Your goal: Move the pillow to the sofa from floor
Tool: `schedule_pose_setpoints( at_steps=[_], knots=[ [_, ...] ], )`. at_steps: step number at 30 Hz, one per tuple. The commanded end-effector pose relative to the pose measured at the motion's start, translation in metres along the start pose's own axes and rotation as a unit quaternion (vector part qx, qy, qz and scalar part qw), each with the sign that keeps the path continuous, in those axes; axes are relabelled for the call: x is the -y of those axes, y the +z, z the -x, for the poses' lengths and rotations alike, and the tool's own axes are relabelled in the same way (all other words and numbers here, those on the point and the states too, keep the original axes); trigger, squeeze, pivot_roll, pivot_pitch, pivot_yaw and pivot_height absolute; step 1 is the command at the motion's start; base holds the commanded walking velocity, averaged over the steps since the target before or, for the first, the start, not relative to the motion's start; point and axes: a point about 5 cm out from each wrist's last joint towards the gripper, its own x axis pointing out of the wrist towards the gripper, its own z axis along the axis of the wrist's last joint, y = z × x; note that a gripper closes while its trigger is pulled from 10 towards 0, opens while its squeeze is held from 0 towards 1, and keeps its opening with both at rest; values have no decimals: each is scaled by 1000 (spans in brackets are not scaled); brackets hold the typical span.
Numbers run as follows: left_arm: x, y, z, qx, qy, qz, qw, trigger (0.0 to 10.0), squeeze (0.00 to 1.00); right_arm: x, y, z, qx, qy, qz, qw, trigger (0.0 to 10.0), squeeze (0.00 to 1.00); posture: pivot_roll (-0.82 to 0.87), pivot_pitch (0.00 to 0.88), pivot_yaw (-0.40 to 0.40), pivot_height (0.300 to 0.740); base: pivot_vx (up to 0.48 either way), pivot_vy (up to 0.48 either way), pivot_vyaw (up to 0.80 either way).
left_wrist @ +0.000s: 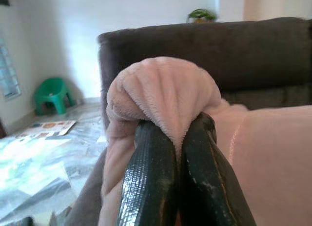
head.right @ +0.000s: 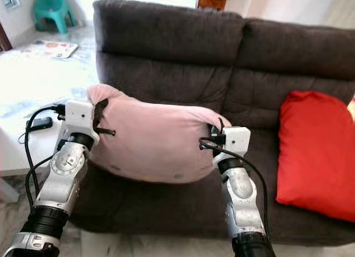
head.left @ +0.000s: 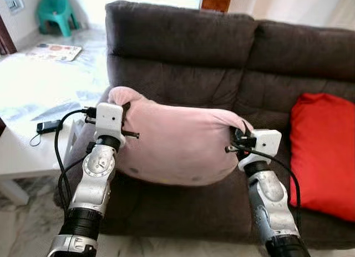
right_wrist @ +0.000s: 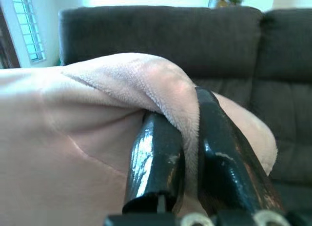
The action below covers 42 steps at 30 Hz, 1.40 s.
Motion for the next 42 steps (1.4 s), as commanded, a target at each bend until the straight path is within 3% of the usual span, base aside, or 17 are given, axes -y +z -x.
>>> schedule_pose_setpoints(
  at_steps=[1, 9, 19, 28, 30, 34, 38, 42],
  knots=[
    [-7, 14, -6, 29, 15, 4, 999, 10000, 0, 6, 17, -5, 38, -11, 0, 999, 10000, 0, 108, 0, -107, 740, 322, 0, 0],
    [-2, 9, -5, 15, -1, 15, 1000, 10000, 0, 7, 14, -5, 25, -11, 7, 1000, 10000, 0, 110, 0, -110, 740, 202, 0, 0],
    [15, -6, 0, -44, -60, 80, 994, 10000, 0, 11, 11, -13, -5, -24, 28, 999, 10000, 0, 112, 0, -118, 740, 0, 0, 0],
    [36, -24, 13, -110, -141, 108, 978, 10000, 0, 1, 9, -44, -57, -7, 60, 997, 10000, 0, 119, 0, -129, 740, 0, 0, 0],
    [43, -23, 16, -114, -168, 120, 972, 10000, 0, -15, 7, -58, -79, 18, 75, 994, 10000, 0, 122, 0, -133, 740, 0, 0, 0],
    [48, -21, 16, -115, -186, 129, 967, 10000, 0, -29, 5, -65, -87, 37, 71, 993, 10000, 0, 133, 0, -140, 740, 0, 0, 0],
    [51, -16, 20, -111, -209, 138, 962, 10000, 0, -65, 3, -77, -108, 93, 65, 988, 10000, 0, 153, 0, -153, 740, 0, 0, 0],
    [49, -15, 22, -109, -209, 141, 961, 10000, 0, -86, 4, -81, -114, 126, 57, 984, 10000, 0, 169, 0, -165, 740, 0, 0, 0]
  ],
)
